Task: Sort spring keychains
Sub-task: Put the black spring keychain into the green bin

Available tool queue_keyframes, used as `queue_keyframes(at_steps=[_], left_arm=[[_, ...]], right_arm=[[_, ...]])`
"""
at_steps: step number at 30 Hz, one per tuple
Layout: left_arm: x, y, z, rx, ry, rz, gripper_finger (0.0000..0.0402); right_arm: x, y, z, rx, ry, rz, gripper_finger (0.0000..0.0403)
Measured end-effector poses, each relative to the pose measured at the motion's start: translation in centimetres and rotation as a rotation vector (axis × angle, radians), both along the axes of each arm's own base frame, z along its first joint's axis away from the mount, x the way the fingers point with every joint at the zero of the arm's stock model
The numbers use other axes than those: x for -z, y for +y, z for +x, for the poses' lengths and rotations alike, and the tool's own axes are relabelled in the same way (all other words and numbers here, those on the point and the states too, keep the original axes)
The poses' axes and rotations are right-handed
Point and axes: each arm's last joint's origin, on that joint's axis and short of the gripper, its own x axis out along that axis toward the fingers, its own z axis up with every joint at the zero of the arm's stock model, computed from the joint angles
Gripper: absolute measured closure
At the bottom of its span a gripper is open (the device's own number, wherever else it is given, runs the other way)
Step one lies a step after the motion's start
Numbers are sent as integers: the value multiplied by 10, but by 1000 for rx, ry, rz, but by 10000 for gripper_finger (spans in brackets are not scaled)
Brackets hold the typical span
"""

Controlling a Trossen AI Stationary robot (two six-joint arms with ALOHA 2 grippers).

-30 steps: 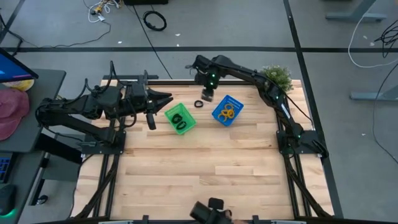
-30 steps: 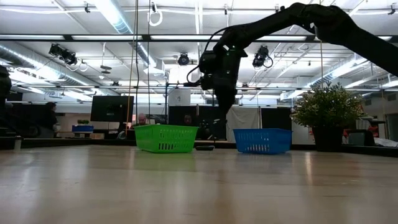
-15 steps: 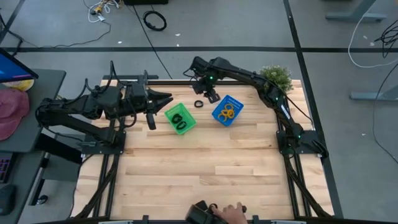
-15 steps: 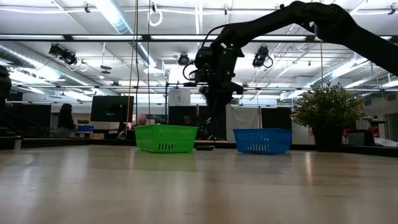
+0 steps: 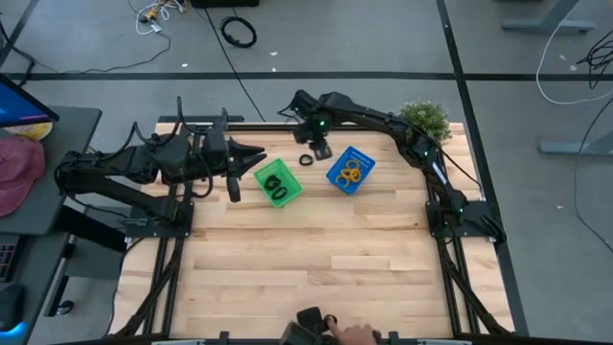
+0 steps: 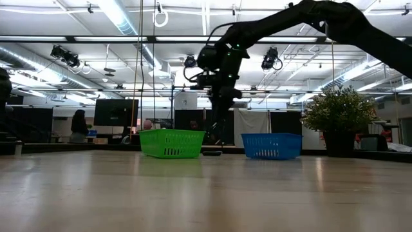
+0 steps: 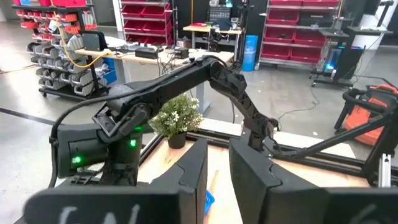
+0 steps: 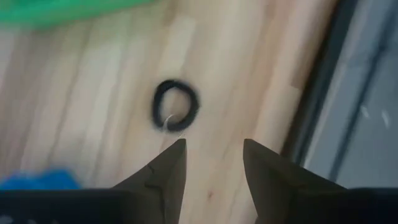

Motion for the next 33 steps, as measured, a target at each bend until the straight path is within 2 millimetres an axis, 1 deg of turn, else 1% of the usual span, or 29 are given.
queue_keyframes(at_steps=[2,4,10,11,14,17,19,21,24,27,30,33], left_arm=[[0,0,0,0,4,1,333],[0,0,0,0,6,5,333],[-2,1,-4,-3,8,33,333],[-2,2,-6,-5,6,34,333],[-3,5,-10,-20,9,36,333],[-5,9,-18,-38,11,36,333],[-6,13,-23,-52,12,44,333],[-7,15,-27,-62,12,49,333],[-9,17,-36,-76,6,49,333],[-11,18,-44,-80,-4,47,333],[-12,18,-51,-79,-8,46,333],[-13,19,-57,-80,-11,42,333]], right_arm=[[-1,5,6,124,-24,-30,240],[-2,10,12,235,-66,-15,240],[0,18,12,525,-74,132,240],[3,17,13,592,-78,158,240],[10,11,8,879,-63,271,242],[14,3,6,1056,-81,347,253],[15,-1,10,1111,-133,371,266],[17,1,15,1158,-157,441,278],[30,3,23,1199,-150,535,287],[41,5,25,1203,-109,564,287],[42,6,25,1169,-95,539,280],[42,4,22,1175,-82,552,271]])
